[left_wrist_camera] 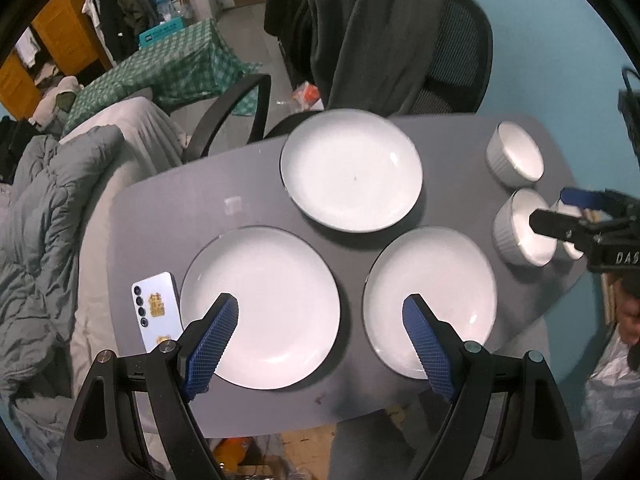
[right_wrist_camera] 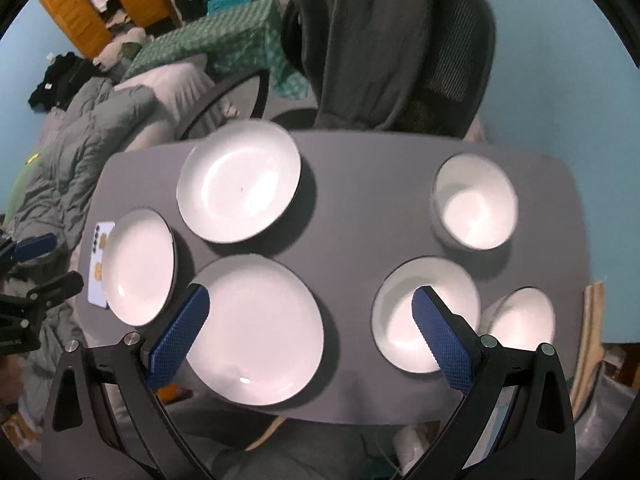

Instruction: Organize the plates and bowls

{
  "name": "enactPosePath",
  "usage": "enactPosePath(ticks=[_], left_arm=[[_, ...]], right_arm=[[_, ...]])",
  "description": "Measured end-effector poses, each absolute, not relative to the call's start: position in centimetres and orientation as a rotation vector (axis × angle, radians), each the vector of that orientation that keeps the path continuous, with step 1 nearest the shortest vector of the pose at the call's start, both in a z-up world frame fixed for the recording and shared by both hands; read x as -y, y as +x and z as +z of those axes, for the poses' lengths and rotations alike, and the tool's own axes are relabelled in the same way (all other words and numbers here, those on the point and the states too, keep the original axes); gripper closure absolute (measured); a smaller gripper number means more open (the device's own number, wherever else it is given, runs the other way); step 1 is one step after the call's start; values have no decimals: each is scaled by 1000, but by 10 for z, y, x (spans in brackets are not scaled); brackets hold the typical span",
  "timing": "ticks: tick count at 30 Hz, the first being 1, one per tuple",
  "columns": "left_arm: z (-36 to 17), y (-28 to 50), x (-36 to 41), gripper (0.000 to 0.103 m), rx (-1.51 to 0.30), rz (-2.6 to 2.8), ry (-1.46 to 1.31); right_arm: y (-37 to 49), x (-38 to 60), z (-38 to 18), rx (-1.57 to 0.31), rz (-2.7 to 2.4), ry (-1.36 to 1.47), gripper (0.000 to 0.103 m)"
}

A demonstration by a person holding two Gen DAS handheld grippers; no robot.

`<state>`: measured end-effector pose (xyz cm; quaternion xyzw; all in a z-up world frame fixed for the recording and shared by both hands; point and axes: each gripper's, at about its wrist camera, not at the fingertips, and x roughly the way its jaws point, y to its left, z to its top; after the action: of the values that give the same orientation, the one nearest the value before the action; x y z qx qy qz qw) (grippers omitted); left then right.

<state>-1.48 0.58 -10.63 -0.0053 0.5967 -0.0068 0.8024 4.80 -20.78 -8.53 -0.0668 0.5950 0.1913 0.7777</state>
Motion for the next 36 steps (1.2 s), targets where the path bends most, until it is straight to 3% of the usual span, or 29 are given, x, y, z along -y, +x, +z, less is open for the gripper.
enactPosePath(ticks=[11, 13, 16, 27, 32, 36], left_arm=[[-164, -17, 1, 17, -1372, -41, -44], [-174, -17, 2, 24, -1392, -35, -61], [-187, -17, 6, 24, -1429, -43, -70], [-209, -16, 18, 26, -1476, -53, -134], [-226, -14, 20, 34, -1502, -42, -151], [-233, -12, 24, 37, -1513, -18, -141]], right_arm=[[43, 186, -146, -1379, 476, -257, 2], [43, 186, -156, -1399, 481, -277, 4], [43, 189, -169, -1430, 477, -286, 8], [45, 204, -192, -1498, 514, -258, 33], [47, 214, -195, -1501, 508, -286, 56], [50, 223, -193, -1510, 492, -292, 60]])
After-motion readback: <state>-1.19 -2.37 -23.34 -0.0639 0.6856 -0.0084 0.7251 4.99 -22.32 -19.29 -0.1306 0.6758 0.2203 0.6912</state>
